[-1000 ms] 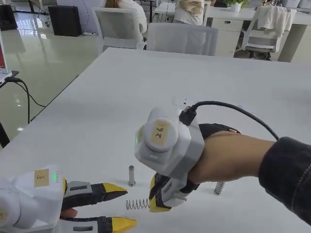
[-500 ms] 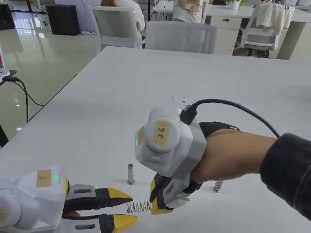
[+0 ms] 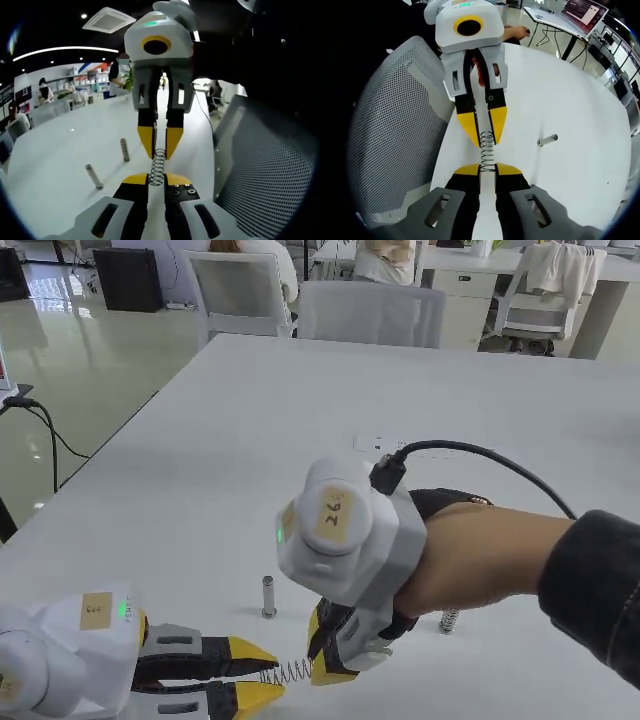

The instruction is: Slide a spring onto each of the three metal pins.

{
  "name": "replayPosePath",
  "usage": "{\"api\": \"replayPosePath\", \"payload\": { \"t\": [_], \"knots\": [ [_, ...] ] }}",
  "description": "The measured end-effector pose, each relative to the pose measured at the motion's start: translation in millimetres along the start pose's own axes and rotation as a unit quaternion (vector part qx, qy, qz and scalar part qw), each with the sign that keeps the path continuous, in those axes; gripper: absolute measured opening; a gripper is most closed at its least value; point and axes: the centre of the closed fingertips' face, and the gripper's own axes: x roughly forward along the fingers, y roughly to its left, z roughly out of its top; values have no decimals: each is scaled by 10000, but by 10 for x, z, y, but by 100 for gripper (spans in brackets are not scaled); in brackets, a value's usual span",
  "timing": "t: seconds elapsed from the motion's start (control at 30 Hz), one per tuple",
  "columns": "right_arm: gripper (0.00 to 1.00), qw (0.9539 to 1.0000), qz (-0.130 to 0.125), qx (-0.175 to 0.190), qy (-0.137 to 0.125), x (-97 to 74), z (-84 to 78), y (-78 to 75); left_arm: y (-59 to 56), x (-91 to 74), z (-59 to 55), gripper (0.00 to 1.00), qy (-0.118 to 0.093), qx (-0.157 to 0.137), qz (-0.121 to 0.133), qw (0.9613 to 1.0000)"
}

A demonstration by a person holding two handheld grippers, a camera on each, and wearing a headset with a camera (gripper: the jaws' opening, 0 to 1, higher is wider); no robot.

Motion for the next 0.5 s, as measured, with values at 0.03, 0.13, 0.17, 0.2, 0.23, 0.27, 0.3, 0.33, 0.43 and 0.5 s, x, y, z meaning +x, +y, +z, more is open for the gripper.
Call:
{"api": "replayPosePath", "payload": {
  "t": [0.03, 0.13, 0.17, 0.2, 0.23, 0.27, 0.3, 0.33, 0.43, 0.5],
  "knots": [
    [8, 10000, -6, -8, 4, -5, 4, 3, -5, 2, 0, 3, 8, 5, -12, 10000],
    [8, 10000, -30, -14, -58, -52, 49, 4, -9, 4, -22, 2, 69, 66, -19, 10000],
    [8, 10000, -35, 2, -66, -63, 58, 3, -11, 2, -23, 2, 69, 53, -27, 10000],
    [8, 10000, -58, -17, -72, -74, 67, 0, -6, 0, -19, 2, 52, 42, -14, 10000],
    [8, 9999, -75, -28, -77, -81, 74, -4, -3, 0, -15, 2, 45, 37, -3, 10000],
    [8, 9999, -87, -33, -82, -89, 85, -6, -1, 1, -11, 2, 41, 31, 0, 10000],
    [8, 9999, -102, -40, -86, -97, 94, -5, -1, 2, -10, 2, 42, 35, 2, 10000],
    [8, 9999, -116, -48, -92, -106, 106, -4, -1, 2, -11, 2, 47, 40, 1, 10000],
    [8, 9997, -171, -76, -138, -146, 163, -2, -1, 0, -13, 2, 51, 41, 1, 10000],
    [7, 9996, -202, -119, -160, -168, 197, 1, -1, 0, -9, 2, 46, 39, 4, 10000]
  ]
}}
